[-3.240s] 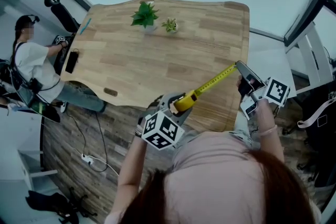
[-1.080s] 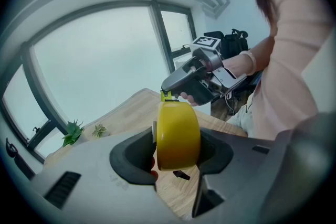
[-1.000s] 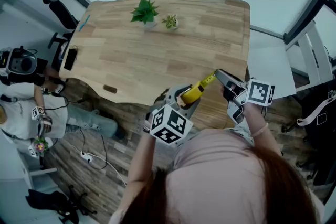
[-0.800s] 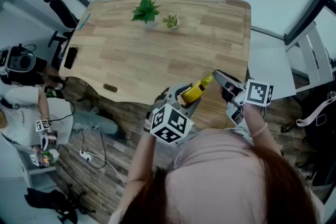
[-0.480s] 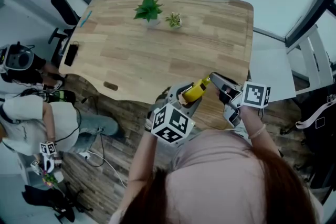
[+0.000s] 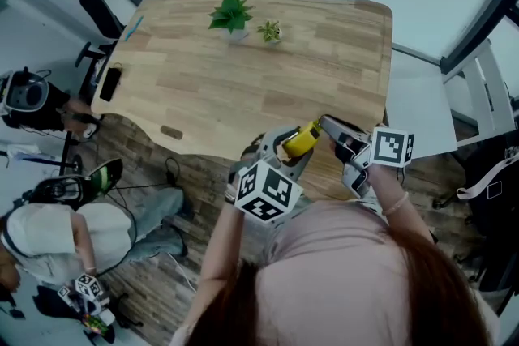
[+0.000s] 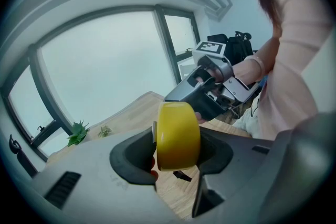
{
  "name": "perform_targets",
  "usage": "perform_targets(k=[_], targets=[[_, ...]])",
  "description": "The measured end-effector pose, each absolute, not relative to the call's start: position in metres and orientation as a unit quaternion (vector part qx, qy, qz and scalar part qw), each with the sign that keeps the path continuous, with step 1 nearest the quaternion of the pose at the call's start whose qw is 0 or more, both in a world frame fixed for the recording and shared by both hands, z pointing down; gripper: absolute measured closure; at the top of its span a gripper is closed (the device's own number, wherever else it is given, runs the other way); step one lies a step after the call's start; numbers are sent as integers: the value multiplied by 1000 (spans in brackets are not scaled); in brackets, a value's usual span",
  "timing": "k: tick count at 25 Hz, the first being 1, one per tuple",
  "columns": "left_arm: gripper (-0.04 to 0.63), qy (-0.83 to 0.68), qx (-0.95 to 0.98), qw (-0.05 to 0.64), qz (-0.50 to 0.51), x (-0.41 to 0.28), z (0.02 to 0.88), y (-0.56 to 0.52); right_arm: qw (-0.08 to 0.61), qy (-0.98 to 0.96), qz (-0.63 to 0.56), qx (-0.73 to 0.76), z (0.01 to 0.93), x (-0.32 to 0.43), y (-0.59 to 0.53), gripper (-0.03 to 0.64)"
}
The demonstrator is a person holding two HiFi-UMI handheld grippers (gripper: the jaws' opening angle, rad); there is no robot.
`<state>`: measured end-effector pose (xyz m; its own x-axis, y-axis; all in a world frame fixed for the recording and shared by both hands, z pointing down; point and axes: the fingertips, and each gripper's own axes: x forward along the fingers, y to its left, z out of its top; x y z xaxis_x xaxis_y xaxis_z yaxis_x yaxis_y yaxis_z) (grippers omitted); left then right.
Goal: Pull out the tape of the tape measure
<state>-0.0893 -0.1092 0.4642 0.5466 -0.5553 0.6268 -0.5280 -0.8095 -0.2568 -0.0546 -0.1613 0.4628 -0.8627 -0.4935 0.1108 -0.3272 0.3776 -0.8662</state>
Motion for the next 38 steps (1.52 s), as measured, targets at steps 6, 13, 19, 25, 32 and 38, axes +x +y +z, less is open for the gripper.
perform_targets(k=[6, 13, 19, 25, 32, 38], targets=[[422, 311, -880, 18, -360, -89, 462, -111, 75, 822, -511, -239, 466, -62, -157, 561], [422, 306, -885, 14, -351, -91, 465, -100, 73, 825, -525, -195, 468, -66, -149, 561], [422, 292, -891, 12, -347, -95, 464, -94, 80, 789, -586, -164, 481, -67, -140, 562], [422, 279, -896, 14, -345, -95, 464, -87, 88, 760, -634, -114, 481, -71, -131, 565], [422, 292, -900, -1, -324, -95, 463, -84, 86, 774, -616, -123, 478, -71, -130, 563], [422, 318, -900, -22, -298, -101, 461, -84, 86, 807, -563, -157, 463, -63, -137, 563]])
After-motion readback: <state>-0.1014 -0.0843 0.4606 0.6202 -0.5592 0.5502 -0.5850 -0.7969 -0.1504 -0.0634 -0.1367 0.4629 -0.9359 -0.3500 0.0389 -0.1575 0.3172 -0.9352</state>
